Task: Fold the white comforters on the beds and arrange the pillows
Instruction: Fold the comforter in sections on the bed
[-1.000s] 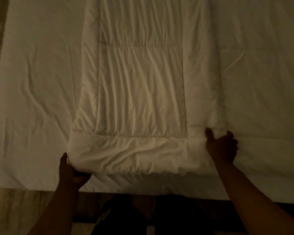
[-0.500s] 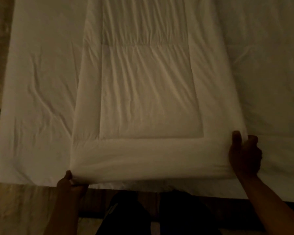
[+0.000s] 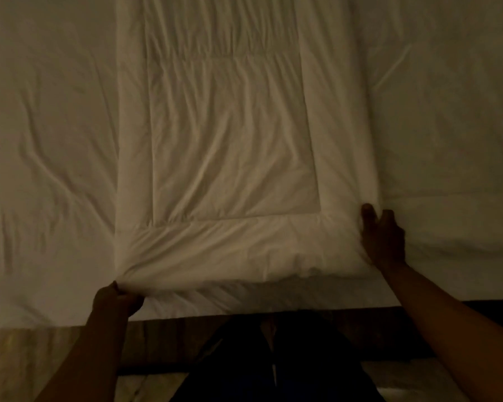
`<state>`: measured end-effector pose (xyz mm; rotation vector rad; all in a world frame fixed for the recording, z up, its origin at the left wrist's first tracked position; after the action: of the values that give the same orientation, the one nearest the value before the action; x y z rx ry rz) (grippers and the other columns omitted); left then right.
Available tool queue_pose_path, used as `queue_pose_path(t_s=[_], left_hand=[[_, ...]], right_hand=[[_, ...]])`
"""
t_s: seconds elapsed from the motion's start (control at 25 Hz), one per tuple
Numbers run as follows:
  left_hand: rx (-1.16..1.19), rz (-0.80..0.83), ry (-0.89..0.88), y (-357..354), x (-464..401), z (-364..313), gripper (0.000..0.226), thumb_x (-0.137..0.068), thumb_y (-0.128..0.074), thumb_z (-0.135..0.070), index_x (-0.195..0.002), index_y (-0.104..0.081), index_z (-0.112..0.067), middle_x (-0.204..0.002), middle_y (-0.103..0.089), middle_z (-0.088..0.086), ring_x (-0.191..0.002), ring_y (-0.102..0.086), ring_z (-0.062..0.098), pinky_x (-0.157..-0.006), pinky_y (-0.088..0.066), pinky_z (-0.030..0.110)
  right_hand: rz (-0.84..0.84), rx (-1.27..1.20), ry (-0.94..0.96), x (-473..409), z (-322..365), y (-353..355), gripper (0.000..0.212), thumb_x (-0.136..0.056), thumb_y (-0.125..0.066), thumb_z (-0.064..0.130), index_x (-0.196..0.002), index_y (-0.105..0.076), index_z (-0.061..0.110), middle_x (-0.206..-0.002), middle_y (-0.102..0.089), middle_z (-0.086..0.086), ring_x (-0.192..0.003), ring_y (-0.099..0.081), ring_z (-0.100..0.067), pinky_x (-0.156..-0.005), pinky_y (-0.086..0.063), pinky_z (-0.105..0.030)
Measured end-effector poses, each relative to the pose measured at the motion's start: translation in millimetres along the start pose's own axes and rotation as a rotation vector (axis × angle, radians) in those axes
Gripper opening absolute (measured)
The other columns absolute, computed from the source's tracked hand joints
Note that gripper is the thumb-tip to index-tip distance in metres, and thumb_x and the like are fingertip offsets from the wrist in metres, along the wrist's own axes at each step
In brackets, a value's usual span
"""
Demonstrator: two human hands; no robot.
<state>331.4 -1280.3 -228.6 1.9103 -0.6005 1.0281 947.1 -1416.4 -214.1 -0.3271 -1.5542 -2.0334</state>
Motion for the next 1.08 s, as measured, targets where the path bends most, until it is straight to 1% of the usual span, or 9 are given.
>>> queue_pose_path(t_s=[0.04,0.12,0.24,0.36,0.52,0.6,0.76,0.92,1.08], left_hand=[[0.157,-0.005,0.04,1.3,-18.5,-3.2,0.05,-0.093,-0.065,-0.013,-0.139,-0.049,-0.002,-0.14,-0.051,0.02,-0.131,-0.047,0.037,-0.102,-0.04,0.036],[0.168,0.064,0.18,-4.8,-15.1,4.0,0.042,-0.101,-0.049,-0.028,-0.142,-0.045,-0.016,-0.141,-0.049,0.003,-0.132,-0.046,0.024,-0.106,-0.04,0.032],[-0.257,0.18,-0.017,5.0,4.9,-3.0,0.045,-0.102,-0.044,-0.031,-0.141,-0.045,-0.009,-0.139,-0.05,0.009,-0.127,-0.05,0.032,-0.096,-0.045,0.041],[-0.579,0.188,-0.244,21.2,28.6,-1.9,0.057,-0.096,-0.051,-0.046,-0.126,-0.055,0.001,-0.112,-0.062,0.019,-0.092,-0.062,0.034,-0.078,-0.047,0.041],[-0.8,0.314,-0.22,17.9,73.0,34.1,0.042,-0.099,-0.052,-0.035,-0.113,-0.06,0.003,-0.097,-0.065,0.022,-0.075,-0.061,0.031,-0.06,-0.047,0.033],[-0.902,0.392,-0.258,-2.7,98.5,58.1,0.036,-0.099,-0.055,-0.026,-0.113,-0.062,0.007,-0.097,-0.066,0.025,-0.073,-0.063,0.032,-0.053,-0.053,0.031],[-0.939,0.482,-0.269,-50.4,156.5,116.1,0.03,-0.099,-0.056,-0.021,-0.11,-0.061,0.006,-0.096,-0.066,0.024,-0.075,-0.065,0.033,-0.058,-0.058,0.035],[-1.004,0.488,-0.315,-92.1,225.6,192.5,0.029,-0.1,-0.052,-0.023,-0.104,-0.061,0.004,-0.089,-0.067,0.021,-0.075,-0.067,0.033,-0.074,-0.052,0.039],[-1.037,0.502,-0.387,-131.7,285.9,257.7,0.023,-0.099,-0.052,-0.014,-0.103,-0.061,0.007,-0.085,-0.065,0.023,-0.068,-0.065,0.034,-0.06,-0.052,0.036]], right_hand=[[-0.022,-0.012,0.007,1.1,1.8,1.7,0.067,-0.094,-0.039,0.063,-0.127,-0.046,0.006,-0.12,-0.058,-0.026,-0.106,-0.058,-0.04,-0.078,-0.04,-0.038],[-0.075,-0.08,0.029,10.3,2.1,2.7,0.067,-0.094,-0.047,0.058,-0.135,-0.043,0.006,-0.129,-0.054,-0.022,-0.113,-0.055,-0.039,-0.09,-0.045,-0.042],[-0.141,-0.016,0.105,35.8,-0.3,7.8,0.063,-0.095,-0.053,0.041,-0.146,-0.033,0.011,-0.147,-0.035,-0.016,-0.127,-0.042,-0.038,-0.105,-0.041,-0.048],[-0.152,0.071,0.22,76.5,5.5,11.6,0.06,-0.088,-0.056,0.022,-0.144,-0.035,0.012,-0.155,-0.025,-0.015,-0.131,-0.036,-0.04,-0.11,-0.036,-0.05],[0.021,0.129,0.235,110.5,-5.9,0.5,0.056,-0.089,-0.059,0.023,-0.14,-0.044,0.007,-0.151,-0.03,-0.017,-0.134,-0.033,-0.038,-0.113,-0.031,-0.046],[0.091,0.08,0.201,111.7,-18.5,3.1,0.046,-0.089,-0.059,0.021,-0.132,-0.051,0.006,-0.145,-0.034,-0.017,-0.13,-0.036,-0.037,-0.111,-0.033,-0.041],[0.185,-0.092,0.158,93.0,-44.5,24.9,0.032,-0.091,-0.059,0.019,-0.12,-0.061,0.007,-0.13,-0.048,-0.018,-0.118,-0.051,-0.034,-0.1,-0.041,-0.033],[0.274,-0.147,0.097,61.8,-98.2,58.4,0.032,-0.091,-0.057,0.023,-0.119,-0.064,0.008,-0.124,-0.059,-0.016,-0.109,-0.059,-0.031,-0.081,-0.041,-0.025],[0.451,-0.075,0.109,41.5,-133.2,82.7,0.04,-0.094,-0.054,0.027,-0.13,-0.056,0.01,-0.133,-0.055,-0.014,-0.118,-0.055,-0.03,-0.084,-0.04,-0.026]])
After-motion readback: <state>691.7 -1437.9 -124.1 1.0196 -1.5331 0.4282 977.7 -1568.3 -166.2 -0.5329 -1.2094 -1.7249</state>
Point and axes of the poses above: each hand's wrist, its own x-axis away from the middle knuckle, its own y-axis out of the back of the hand, z = x × y, the point moved 10 cm from there along -x, towards the middle knuckle
